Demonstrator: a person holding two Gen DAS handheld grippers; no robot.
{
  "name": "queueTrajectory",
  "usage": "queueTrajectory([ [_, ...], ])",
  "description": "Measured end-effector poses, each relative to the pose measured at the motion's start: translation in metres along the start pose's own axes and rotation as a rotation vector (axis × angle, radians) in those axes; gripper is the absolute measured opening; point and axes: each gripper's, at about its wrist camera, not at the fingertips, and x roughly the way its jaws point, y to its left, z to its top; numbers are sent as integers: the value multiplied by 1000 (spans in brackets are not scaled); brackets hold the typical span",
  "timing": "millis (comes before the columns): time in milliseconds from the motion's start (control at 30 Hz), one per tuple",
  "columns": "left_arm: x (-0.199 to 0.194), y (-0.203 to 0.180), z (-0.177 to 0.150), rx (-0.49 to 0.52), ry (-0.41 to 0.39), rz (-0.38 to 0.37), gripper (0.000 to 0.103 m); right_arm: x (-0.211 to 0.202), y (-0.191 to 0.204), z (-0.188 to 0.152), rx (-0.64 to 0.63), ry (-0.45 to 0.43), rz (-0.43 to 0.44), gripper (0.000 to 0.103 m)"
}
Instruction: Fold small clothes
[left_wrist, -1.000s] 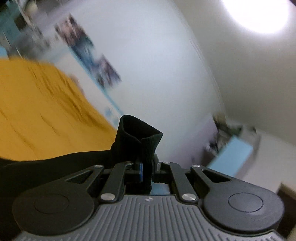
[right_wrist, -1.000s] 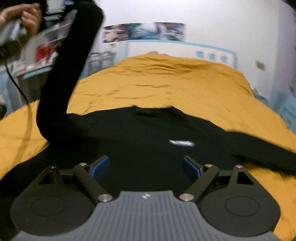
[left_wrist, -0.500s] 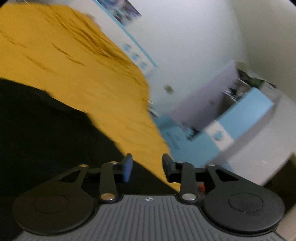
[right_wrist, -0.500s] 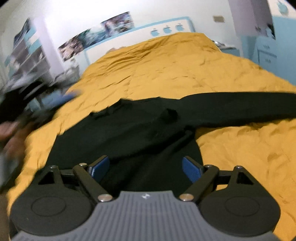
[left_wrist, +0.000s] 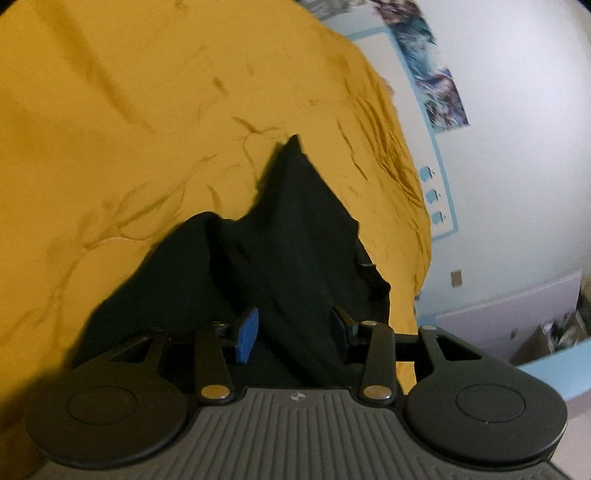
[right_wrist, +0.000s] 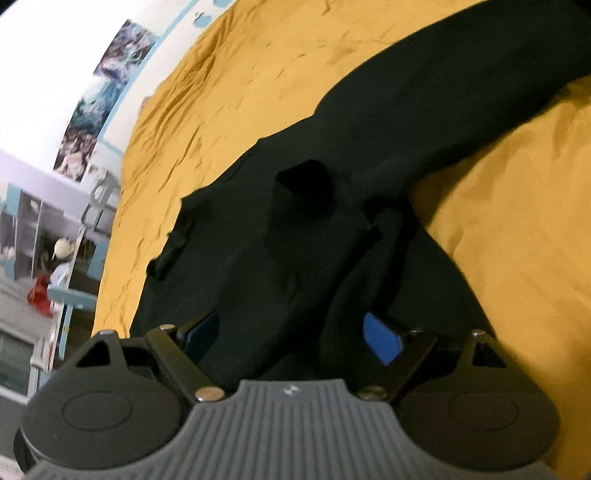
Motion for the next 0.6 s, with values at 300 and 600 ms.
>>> queueTrajectory([
  [300,10,-6,4,-86,-96,130,46,18,6,9,8,-36,-40,83],
  [600,36,-12,17,-57,-165,91,49,24,9,8,7,-76,-67,83],
])
